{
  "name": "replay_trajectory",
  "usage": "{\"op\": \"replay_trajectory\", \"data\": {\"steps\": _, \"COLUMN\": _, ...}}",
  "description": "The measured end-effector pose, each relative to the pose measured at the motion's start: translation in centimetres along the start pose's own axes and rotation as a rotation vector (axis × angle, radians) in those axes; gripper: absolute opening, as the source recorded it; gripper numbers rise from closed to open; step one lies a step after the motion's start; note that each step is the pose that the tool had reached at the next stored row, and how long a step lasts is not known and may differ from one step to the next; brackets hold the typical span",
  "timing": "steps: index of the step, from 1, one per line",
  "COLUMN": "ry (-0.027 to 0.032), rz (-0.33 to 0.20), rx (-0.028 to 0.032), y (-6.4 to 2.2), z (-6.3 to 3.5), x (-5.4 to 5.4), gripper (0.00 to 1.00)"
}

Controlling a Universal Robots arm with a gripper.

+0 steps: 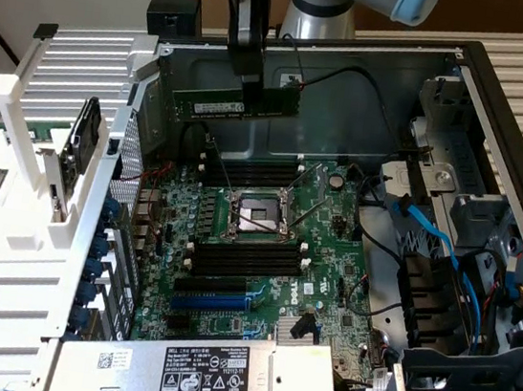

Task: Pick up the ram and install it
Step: 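Pick up the ram and move it above insertion slot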

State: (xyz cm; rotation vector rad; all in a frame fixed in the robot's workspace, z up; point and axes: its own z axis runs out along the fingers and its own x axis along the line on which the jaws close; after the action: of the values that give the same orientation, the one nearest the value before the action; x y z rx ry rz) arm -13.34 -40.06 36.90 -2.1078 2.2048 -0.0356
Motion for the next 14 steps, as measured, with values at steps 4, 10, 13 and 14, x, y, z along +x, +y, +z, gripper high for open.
{"op": "replay_trajectory", "data": {"steps": 4, "ry": -0.0002, "rz": -0.001, "rx": 0.0001, "y": -0.31, "z": 0.93, "x": 0.7, "gripper": 0.12}}
{"op": "replay_trajectory", "data": {"steps": 10, "ry": -0.0002, "rz": -0.001, "rx": 0.0000, "y": -1.09, "z": 2.05, "x": 1.4, "gripper": 0.12}}
{"op": "replay_trajectory", "data": {"steps": 13, "ry": 0.0001, "rz": -0.001, "rx": -0.0010, "y": -1.19, "z": 2.59, "x": 1.4, "gripper": 0.12}}
{"op": "replay_trajectory", "data": {"steps": 14, "ry": 0.0010, "rz": -0.001, "rx": -0.0018, "y": -1.19, "z": 2.72, "x": 1.4, "gripper": 0.12}}
